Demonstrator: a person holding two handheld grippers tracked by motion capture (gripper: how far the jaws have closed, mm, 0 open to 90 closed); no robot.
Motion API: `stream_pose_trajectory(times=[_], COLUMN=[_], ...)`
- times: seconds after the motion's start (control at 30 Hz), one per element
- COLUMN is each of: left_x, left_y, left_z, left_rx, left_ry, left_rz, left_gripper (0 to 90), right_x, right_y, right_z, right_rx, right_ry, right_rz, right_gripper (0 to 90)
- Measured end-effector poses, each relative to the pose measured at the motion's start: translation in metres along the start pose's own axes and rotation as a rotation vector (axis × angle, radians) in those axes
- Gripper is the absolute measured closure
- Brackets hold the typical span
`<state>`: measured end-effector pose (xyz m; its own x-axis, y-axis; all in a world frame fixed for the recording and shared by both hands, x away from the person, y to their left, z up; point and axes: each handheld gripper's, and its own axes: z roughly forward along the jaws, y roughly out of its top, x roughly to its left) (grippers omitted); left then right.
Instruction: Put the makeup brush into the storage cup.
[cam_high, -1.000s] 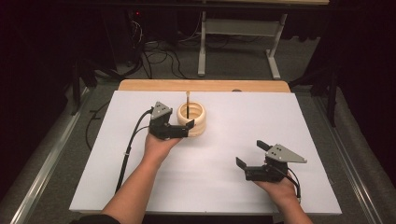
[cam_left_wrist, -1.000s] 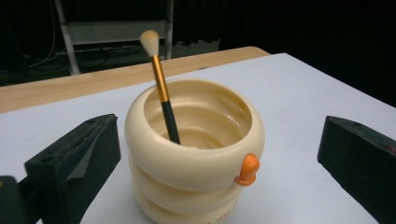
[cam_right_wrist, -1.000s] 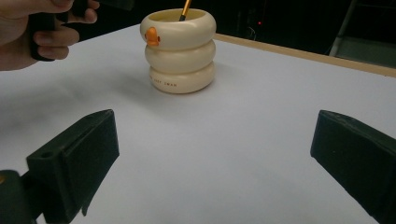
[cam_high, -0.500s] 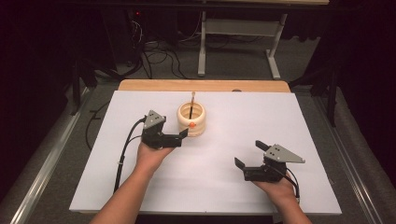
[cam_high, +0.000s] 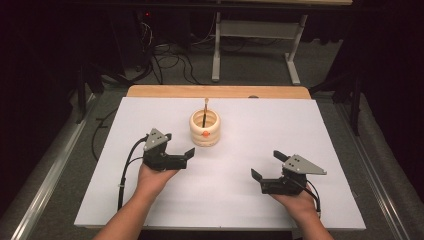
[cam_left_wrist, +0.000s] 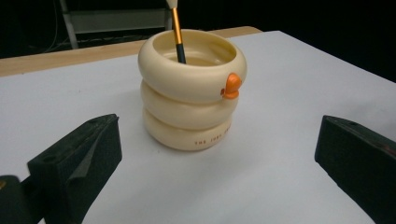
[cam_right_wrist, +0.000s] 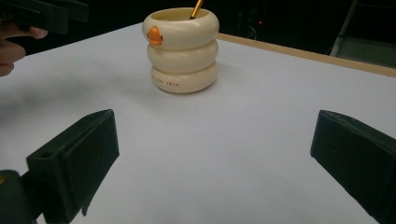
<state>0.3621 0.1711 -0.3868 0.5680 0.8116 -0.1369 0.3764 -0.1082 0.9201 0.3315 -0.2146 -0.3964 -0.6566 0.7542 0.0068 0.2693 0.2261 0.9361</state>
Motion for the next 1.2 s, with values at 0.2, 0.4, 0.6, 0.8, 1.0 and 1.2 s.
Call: stream_pose_trajectory(times=[0.2, 0.4, 0.6, 0.8, 1.0, 1.2], left_x=[0.002, 0.003, 0.004, 0.003, 0.002, 0.002], left_y=[-0.010, -0.023, -0.033, -0.048, -0.048, -0.049], left_z=[-0.018, -0.039, -0.055, -0.067, -0.075, -0.070], left_rx=[0.001, 0.003, -0.004, 0.004, -0.027, -0.010], left_ry=[0.005, 0.004, -0.004, -0.019, -0.018, -0.019], left_rz=[0.017, 0.042, 0.045, 0.054, 0.056, 0.059], left_gripper=[1.2, 1.2, 1.1, 0.3, 0.2, 0.2], right_x=[0.000, 0.000, 0.001, 0.001, 0.004, 0.006], right_y=[0.000, -0.001, -0.001, -0.001, 0.000, -0.001], right_z=[0.000, 0.001, 0.002, 0.003, 0.002, 0.002], right_rx=[0.000, 0.005, 0.010, 0.008, 0.009, 0.010], right_ry=[-0.001, -0.001, -0.001, -0.006, -0.010, -0.013], right_rz=[0.004, 0.001, -0.007, -0.004, -0.008, 0.001], right_gripper=[2.4, 2.4, 2.4, 2.3, 2.3, 2.4])
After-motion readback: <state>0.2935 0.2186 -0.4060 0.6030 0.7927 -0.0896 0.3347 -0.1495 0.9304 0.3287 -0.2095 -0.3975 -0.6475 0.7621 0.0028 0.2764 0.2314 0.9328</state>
